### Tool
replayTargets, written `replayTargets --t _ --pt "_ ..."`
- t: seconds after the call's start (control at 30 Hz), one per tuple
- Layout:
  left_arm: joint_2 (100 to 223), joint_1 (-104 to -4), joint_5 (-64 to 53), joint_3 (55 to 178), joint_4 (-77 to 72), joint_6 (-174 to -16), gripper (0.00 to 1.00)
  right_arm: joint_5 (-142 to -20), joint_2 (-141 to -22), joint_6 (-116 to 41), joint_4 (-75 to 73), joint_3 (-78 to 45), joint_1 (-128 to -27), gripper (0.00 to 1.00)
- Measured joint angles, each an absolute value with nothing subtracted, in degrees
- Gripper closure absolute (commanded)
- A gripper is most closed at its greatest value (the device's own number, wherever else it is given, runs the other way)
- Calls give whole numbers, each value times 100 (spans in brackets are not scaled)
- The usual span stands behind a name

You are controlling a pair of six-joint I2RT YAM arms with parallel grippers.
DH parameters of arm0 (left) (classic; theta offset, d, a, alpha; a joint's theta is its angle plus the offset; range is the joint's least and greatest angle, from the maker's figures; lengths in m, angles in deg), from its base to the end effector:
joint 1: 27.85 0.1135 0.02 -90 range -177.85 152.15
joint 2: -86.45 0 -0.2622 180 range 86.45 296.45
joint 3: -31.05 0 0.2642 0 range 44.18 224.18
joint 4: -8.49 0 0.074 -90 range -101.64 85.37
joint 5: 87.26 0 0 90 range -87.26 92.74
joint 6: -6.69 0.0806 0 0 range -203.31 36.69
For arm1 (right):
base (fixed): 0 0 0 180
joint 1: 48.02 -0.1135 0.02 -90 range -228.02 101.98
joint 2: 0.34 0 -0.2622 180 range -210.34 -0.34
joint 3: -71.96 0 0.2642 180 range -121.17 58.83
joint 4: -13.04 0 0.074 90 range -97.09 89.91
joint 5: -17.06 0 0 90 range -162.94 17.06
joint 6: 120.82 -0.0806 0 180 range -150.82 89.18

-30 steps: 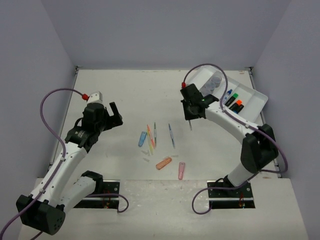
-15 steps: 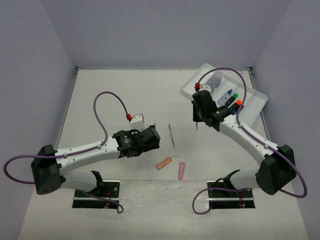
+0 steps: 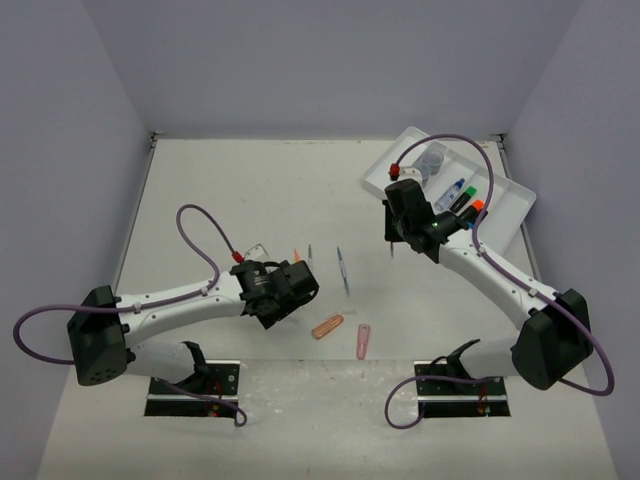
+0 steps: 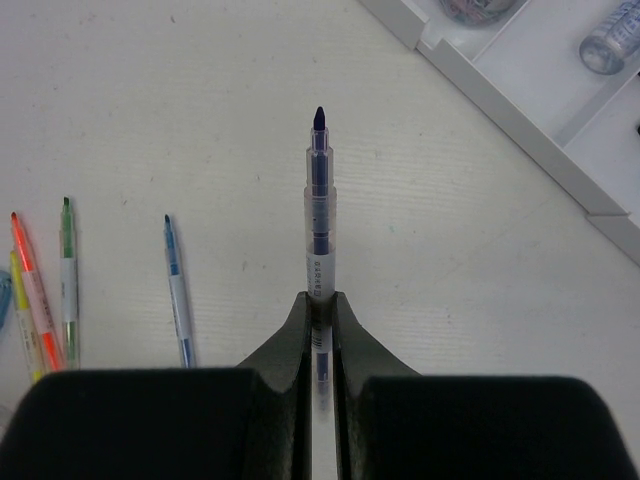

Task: Sort the stationery into containers
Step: Pick up the pen cap from the center of the board.

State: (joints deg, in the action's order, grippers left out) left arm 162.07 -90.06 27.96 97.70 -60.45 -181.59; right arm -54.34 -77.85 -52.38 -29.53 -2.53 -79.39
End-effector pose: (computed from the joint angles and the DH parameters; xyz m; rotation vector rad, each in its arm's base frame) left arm 0.1454 -0.2022 0.1826 -0.8861 2.5173 -0.1773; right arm 0.2972 0.1511 0.2481 -0.0437 2.3155 0.0816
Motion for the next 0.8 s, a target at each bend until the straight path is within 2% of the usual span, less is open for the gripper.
replayTargets --t 0.07,0.17,0.37,0.8 --pt "16180 -8981 2611 9770 -6044 -18238 32 -5435 -7785 -5238 -2952 -253 -7939 100" --pt "16164 -8734 2274 9628 -5929 -18231 45 -5439 -7785 -5233 -2939 -253 -7939 100" --pt "16243 -8225 1856 9284 -5793 -18075 44 -5446 -7783 -5222 -2914 -251 -7939 100" --pt "17516 -8154 1498 9685 -5815 -17700 44 -5460 -7783 -5195 -2914 -251 -7939 100"
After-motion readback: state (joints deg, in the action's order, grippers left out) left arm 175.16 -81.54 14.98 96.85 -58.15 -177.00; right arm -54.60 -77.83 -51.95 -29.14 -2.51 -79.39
